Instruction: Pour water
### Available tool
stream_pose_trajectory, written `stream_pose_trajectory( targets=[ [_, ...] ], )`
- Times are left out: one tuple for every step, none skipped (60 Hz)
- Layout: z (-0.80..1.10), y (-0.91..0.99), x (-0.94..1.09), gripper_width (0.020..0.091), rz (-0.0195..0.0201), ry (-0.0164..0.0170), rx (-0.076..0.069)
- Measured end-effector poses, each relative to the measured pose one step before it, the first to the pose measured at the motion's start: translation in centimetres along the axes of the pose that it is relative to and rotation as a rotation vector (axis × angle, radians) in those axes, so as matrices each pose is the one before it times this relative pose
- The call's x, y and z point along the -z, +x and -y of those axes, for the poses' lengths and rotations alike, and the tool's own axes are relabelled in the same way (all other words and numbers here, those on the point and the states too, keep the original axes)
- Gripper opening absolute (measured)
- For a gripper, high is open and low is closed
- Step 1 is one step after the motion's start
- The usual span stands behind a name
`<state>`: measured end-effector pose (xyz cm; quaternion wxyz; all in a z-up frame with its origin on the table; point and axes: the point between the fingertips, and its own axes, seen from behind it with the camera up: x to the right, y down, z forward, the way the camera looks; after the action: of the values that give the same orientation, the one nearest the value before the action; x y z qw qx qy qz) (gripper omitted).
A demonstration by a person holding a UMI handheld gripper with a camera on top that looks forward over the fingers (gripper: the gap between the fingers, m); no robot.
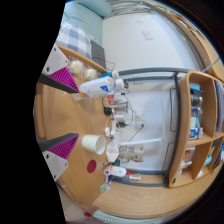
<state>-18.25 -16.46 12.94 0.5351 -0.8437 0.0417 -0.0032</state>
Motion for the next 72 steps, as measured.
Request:
stream_pose_trajectory(
  targets=[
    [-0.316, -0.857, -0.302, 0.0823, 0.01055, -0.00071, 0.0048],
    [-0.199, -0.761, -0.296, 0.0823, 0.01047, -0.00042, 0.0056],
    [-0.125, -0.676, -0.281, 0.0825, 0.00884, 0.00174, 0.0066],
    [-0.053, -0.617, -0.310, 0.0828, 0.00619, 0.00362, 0.0069],
    [0.070, -0.549, -0.319, 0.0830, 0.00568, 0.00575, 0.0049],
    [0.145, -0.627, -0.337, 0.0830, 0.00806, 0.00764, 0.0036],
    [0.184, -0.602, -0.381, 0.0831, 0.00922, 0.00823, 0.0028],
    [0.179, -0.553, -0.418, 0.0828, 0.00890, 0.00795, 0.0022],
    [0.219, -0.518, -0.449, 0.0830, 0.00903, 0.00746, 0.0012],
    [0.229, -0.412, -0.434, 0.0830, 0.00671, 0.00777, 0.0004],
    [0.290, -0.363, -0.455, 0.0830, 0.00472, 0.00882, 0.0000],
    [0.303, -0.302, -0.471, 0.0830, 0.00440, 0.00958, -0.0004],
    [0.275, -0.312, -0.465, 0.0830, 0.00461, 0.00908, -0.0005],
    [0.233, -0.280, -0.510, 0.0831, 0.00464, 0.00726, 0.0000],
    [0.218, -0.228, -0.468, 0.0832, 0.00358, 0.00610, 0.0001],
    [0.163, -0.196, -0.509, 0.0833, 0.00221, 0.00501, 0.0013],
    [0.151, -0.126, -0.507, 0.0831, 0.00076, 0.00448, 0.0027],
    [0.098, -0.066, -0.519, 0.0828, -0.00012, 0.00292, 0.0028],
    [0.061, -0.052, -0.522, 0.0826, -0.00095, 0.00142, 0.0018],
    [0.066, -0.054, -0.494, 0.0828, -0.00071, 0.00129, 0.0020],
    [0.081, -0.106, -0.489, 0.0830, 0.00009, 0.00295, 0.0019],
    [0.140, -0.045, -0.435, 0.0831, 0.00020, 0.00433, 0.0021],
    [0.188, -0.035, -0.415, 0.0830, -0.00028, 0.00619, 0.0015],
    [0.172, -0.008, -0.376, 0.0831, -0.00174, 0.00651, 0.0006],
    [0.155, 0.009, -0.369, 0.0830, -0.00262, 0.00604, -0.0004],
    [0.176, -0.005, -0.381, 0.0830, -0.00150, 0.00560, 0.0003],
    [0.143, -0.032, -0.345, 0.0830, -0.00001, 0.00480, 0.0000],
    [0.102, -0.031, -0.330, 0.0830, 0.00071, 0.00387, 0.0001],
    [0.069, -0.034, -0.371, 0.0830, 0.00020, 0.00365, 0.0001],
    [0.058, -0.010, -0.349, 0.0828, -0.00075, 0.00369, 0.0016],
    [0.042, 0.046, -0.341, 0.0824, -0.00148, 0.00414, 0.0015],
    [0.057, 0.004, -0.320, 0.0817, -0.00062, 0.00446, 0.0023],
    [0.062, 0.025, -0.294, 0.0798, -0.00100, 0.00501, 0.0021],
    [0.131, -0.012, -0.294, 0.0767, 0.00055, 0.00780, 0.0015],
    [0.108, -0.058, -0.263, 0.0720, 0.00251, 0.00862, 0.0008],
    [0.062, -0.102, -0.276, 0.0672, 0.00428, 0.00695, 0.0001],
    [-0.026, -0.122, -0.233, 0.0621, 0.00616, 0.00438, -0.0002],
    [-0.060, -0.047, -0.186, 0.0588, 0.00405, 0.00201, 0.0005],
    [0.022, 0.016, -0.139, 0.0535, 0.00229, 0.00457, 0.0047],
    [0.055, -0.144, -0.146, 0.0521, 0.00689, 0.00500, 0.0086],
    [0.050, -0.055, -0.140, 0.0520, 0.00411, 0.00514, 0.0066],
    [0.034, 0.051, -0.078, 0.0516, -0.00008, 0.00427, 0.0007],
    [0.025, 0.174, -0.063, 0.0515, -0.00417, 0.00386, -0.0043],
    [-0.014, 0.208, -0.080, 0.0516, -0.00606, 0.00181, -0.0074],
    [-0.025, 0.178, 0.000, 0.0514, -0.00573, 0.00142, -0.0075],
    [0.067, 0.112, 0.028, 0.0500, -0.00256, 0.00503, -0.0078],
    [0.047, 0.024, 0.002, 0.0495, -0.00006, 0.00492, -0.0060],
    [-0.057, -0.041, 0.023, 0.0488, 0.00697, 0.00759, 0.0004],
    [0.035, -0.070, -0.033, 0.0476, 0.00435, 0.00537, 0.0041],
    [-0.039, -0.011, -0.007, 0.0474, 0.00090, 0.00330, 0.0048],
    [0.007, 0.109, -0.031, 0.0461, -0.00171, 0.00385, 0.0020],
    [0.001, 0.112, -0.018, 0.0459, -0.00425, 0.00072, -0.0008],
    [0.030, 0.088, -0.021, 0.0440, -0.00396, 0.00048, -0.0027],
    [0.001, 0.059, -0.021, 0.0437, -0.00320, -0.00130, -0.0024],
    [-0.018, -0.040, -0.019, 0.0425, 0.00071, -0.00067, -0.0008],
    [0.111, -0.099, 0.005, 0.0417, 0.00060, -0.00341, 0.0027],
    [-0.169, 0.131, -0.031, 0.0409, 0.00346, 0.00207, 0.0040],
    [-0.008, 0.021, -0.013, 0.0401, 0.00139, -0.00116, 0.0014],
    [-0.010, 0.004, -0.008, 0.0392, 0.00147, -0.00028, -0.0005],
    [-0.027, 0.044, 0.013, 0.0392, 0.00017, -0.00204, -0.0028],
    [0.021, 0.087, -0.002, 0.0392, -0.00113, -0.00025, -0.0055],
    [0.011, 0.105, -0.011, 0.0380, -0.00206, -0.00096, -0.0079],
    [0.054, 0.067, -0.019, 0.0374, 0.00031, 0.00025, -0.0082],
    [0.015, 0.004, -0.032, 0.0374, 0.00302, -0.00061, -0.0048],
    [0.004, 0.020, -0.022, 0.0375, 0.00495, 0.00000, -0.0048],
    [0.081, -0.024, -0.104, 0.0374, 0.00083, -0.00549, -0.0096],
    [0.022, 0.239, -0.043, 0.0373, 0.00321, -0.00032, -0.0151],
    [0.055, 0.201, -0.043, 0.0373, -0.00035, -0.00294, -0.0169],
    [0.076, 0.144, -0.024, 0.0374, 0.00223, -0.00353, -0.0178],
    [0.003, 0.112, -0.008, 0.0373, 0.00423, -0.00575, -0.0157],
    [0.020, 0.166, 0.011, 0.0373, 0.00333, -0.00522, -0.0160],
    [0.056, 0.291, 0.015, 0.0373, 0.00129, -0.00527, -0.0177]
  ],
)
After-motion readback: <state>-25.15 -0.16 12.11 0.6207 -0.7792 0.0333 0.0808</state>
